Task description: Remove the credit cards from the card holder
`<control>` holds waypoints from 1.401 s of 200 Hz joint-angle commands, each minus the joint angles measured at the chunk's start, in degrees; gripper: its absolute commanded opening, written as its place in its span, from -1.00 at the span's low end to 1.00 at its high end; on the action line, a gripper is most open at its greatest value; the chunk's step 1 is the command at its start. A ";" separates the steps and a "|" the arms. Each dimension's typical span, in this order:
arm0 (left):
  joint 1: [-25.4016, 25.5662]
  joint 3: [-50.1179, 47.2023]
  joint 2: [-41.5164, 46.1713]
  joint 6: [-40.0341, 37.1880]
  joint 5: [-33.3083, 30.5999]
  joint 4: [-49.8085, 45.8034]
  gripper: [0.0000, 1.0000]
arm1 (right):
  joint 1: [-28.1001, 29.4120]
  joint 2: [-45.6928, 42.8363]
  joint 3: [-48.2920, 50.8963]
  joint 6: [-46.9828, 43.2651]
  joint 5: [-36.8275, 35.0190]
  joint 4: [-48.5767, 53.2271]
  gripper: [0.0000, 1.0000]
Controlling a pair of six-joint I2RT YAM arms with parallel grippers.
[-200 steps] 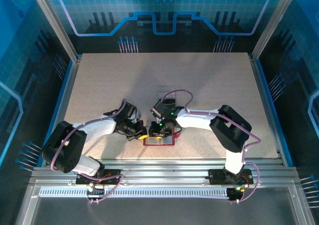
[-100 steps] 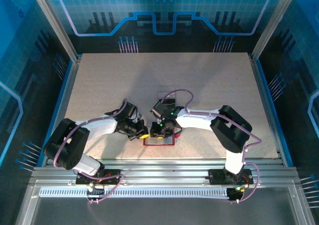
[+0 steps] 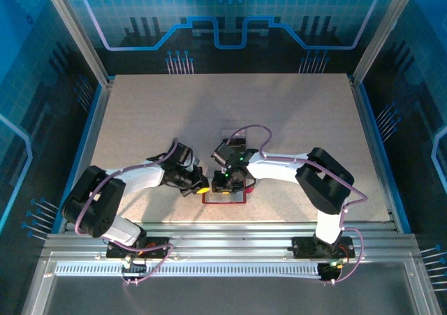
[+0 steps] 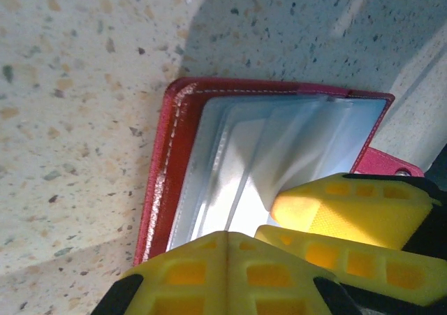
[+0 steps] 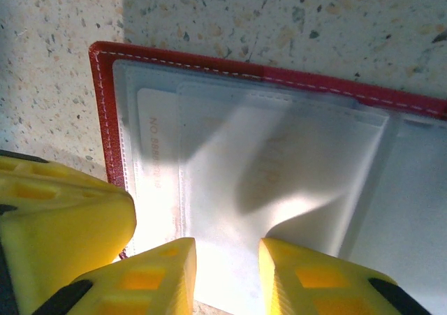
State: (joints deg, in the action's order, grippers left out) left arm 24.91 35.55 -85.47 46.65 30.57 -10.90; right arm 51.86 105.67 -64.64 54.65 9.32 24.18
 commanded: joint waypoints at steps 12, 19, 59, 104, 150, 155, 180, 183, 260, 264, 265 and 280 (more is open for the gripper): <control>0.05 -0.21 -1.88 0.54 3.17 1.80 -0.96 | 1.05 -0.99 -0.34 1.00 -1.76 2.79 -0.40; 0.14 -0.30 -2.21 0.54 3.42 1.97 -0.96 | 1.05 -0.96 -0.31 1.02 -1.77 2.80 -0.40; 0.13 -0.23 -3.95 -0.18 3.31 1.70 -0.96 | 1.09 -1.28 -0.31 0.99 -1.83 2.86 -0.40; 0.01 -0.12 -3.92 -1.76 1.02 -1.20 -0.97 | 1.06 -2.74 -0.39 0.92 -3.20 4.10 -0.37; 0.05 -0.22 -3.98 -1.74 0.81 -1.22 -0.97 | 1.03 -3.01 -0.22 0.84 -3.76 4.88 -0.34; 0.05 -0.17 -3.93 -1.74 0.80 -1.23 -0.97 | 1.10 -3.00 -0.17 0.85 -3.87 4.90 -0.34; 0.04 0.30 -3.84 -1.91 0.75 -1.67 -0.97 | 0.99 -2.53 -0.02 0.68 -3.87 4.97 -0.33; 0.09 0.31 -3.88 -1.97 0.74 -1.75 -0.97 | 0.97 -2.45 -0.04 0.65 -3.87 5.09 -0.33; 0.05 1.92 -3.62 -2.25 0.29 -3.36 -0.97 | -0.08 -4.23 3.74 1.79 -2.57 0.97 -0.31; 0.05 2.10 -3.57 -2.27 0.21 -3.57 -0.97 | -0.22 -4.37 4.01 1.95 -2.48 0.68 -0.31; 0.05 2.17 -3.61 -2.31 0.20 -3.63 -0.97 | -0.20 -4.39 4.09 1.95 -2.47 0.60 -0.31; 0.05 2.74 -3.23 -2.48 0.00 -4.46 -0.97 | -0.39 -4.88 5.07 2.33 -2.05 -0.49 -0.31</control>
State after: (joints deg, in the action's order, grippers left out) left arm 24.91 36.47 -88.62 45.98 32.12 -11.40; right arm 52.05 102.91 -61.58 55.33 6.55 24.58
